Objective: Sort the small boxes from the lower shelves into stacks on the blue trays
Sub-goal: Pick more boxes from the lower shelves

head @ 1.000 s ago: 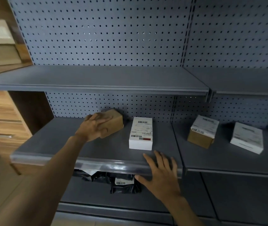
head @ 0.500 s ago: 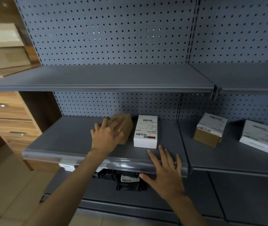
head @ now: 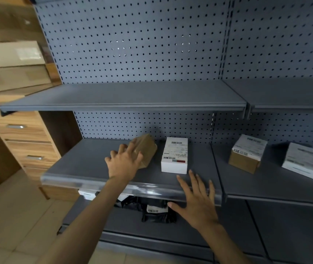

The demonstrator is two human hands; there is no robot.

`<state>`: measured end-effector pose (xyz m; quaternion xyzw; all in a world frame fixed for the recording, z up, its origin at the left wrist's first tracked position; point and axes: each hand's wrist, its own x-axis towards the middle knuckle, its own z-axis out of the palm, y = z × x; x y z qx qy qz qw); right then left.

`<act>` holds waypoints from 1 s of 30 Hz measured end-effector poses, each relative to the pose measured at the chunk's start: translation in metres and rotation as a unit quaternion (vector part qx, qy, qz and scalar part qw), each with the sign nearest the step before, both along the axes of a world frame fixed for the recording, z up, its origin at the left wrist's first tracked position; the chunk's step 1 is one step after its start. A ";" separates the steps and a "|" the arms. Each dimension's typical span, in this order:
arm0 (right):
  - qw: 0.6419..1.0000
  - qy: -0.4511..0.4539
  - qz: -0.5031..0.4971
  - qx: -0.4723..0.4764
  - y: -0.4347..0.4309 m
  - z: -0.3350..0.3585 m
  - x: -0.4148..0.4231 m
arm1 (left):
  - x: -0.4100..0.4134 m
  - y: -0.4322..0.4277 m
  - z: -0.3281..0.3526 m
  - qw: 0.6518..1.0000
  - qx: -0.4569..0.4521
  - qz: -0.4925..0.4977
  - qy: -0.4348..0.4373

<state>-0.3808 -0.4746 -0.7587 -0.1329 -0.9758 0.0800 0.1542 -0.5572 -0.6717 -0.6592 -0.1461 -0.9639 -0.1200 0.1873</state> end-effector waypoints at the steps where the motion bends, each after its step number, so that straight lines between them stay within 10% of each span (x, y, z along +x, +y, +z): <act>1: 1.000 -0.002 -0.001 -0.001 0.000 0.000 0.000 | -0.001 -0.003 0.002 1.000 -0.010 -0.003 0.002; 13: 0.998 -0.055 0.019 -0.015 0.004 0.014 0.005 | -0.028 -0.011 0.017 0.991 -0.118 -0.058 -0.006; 22: 0.999 -0.025 0.018 -0.016 0.003 0.003 0.001 | -0.023 -0.010 0.017 0.986 0.140 -0.080 -0.049; 30: 0.999 -0.037 0.006 -0.001 0.000 0.009 0.003 | -0.015 -0.020 0.006 0.997 0.011 0.001 -0.078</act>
